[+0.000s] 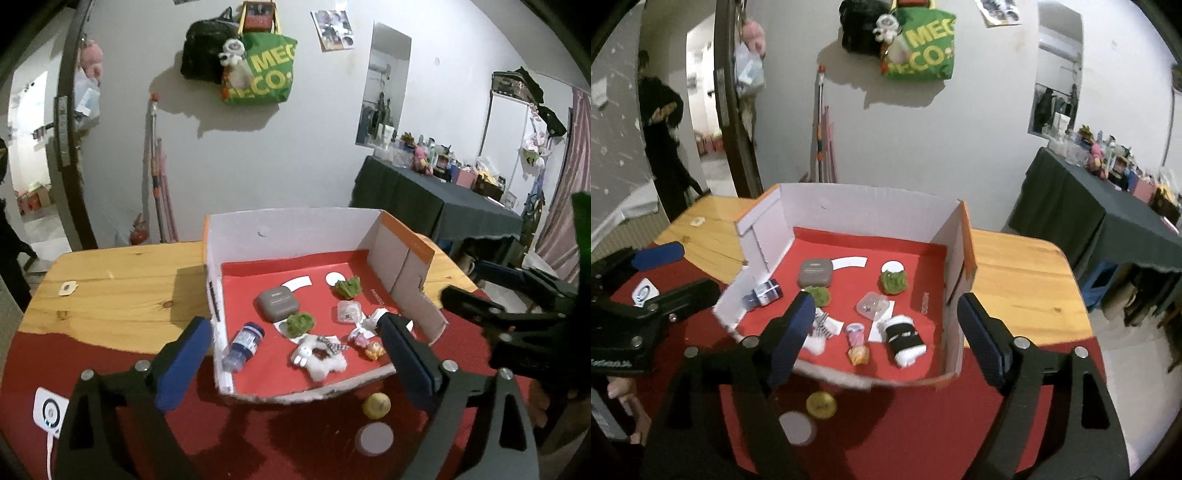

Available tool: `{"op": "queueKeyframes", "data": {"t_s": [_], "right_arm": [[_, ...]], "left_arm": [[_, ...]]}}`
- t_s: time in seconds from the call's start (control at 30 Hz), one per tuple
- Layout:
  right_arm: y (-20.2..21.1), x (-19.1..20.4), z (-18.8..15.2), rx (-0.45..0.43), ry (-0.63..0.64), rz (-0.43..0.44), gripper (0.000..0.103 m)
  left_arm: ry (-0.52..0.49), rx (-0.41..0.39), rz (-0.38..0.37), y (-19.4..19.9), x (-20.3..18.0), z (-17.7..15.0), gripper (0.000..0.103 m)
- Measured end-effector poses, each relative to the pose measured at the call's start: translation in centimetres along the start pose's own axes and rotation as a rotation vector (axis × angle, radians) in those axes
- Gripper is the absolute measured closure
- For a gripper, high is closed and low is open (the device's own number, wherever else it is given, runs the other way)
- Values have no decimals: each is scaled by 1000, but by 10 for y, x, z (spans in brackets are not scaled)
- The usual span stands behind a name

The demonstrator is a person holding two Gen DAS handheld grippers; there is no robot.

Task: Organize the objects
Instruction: 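Open both tools and withdraw them from the box, then move both tools over the yellow lid and white round lid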

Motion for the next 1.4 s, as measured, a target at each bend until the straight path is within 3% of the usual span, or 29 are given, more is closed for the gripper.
{"op": "queueKeyframes", "data": {"t_s": [0.23,0.77,1.1,1.23,1.4], "right_arm": [[29,11,-33,-42,-22,-16,17],[6,26,-122,72,-124,38,16],[2,13,-130,79,-143,28,16],[-1,7,-131,85,-148,30,16],[-3,2,-127,74,-162,48,16]], "left_arm": [[-3,-16,20,10,7,-32,3],[57,144,13,-15,14,-129,1],[14,235,-13,-35,-11,-150,1],[-26,277,15,-51,-19,-158,1],[-77,269,73,-59,-12,-154,1]]}}
Point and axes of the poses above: each gripper's, at about its wrist camera, not at the fingertips, and y roughly against the way its jaws point, x to its left, z to its top, the point moved 9 cm from there along -y, roughly the way its jaws point, and after that the axes turned 14 degrees about y, right-handed, at the moved point
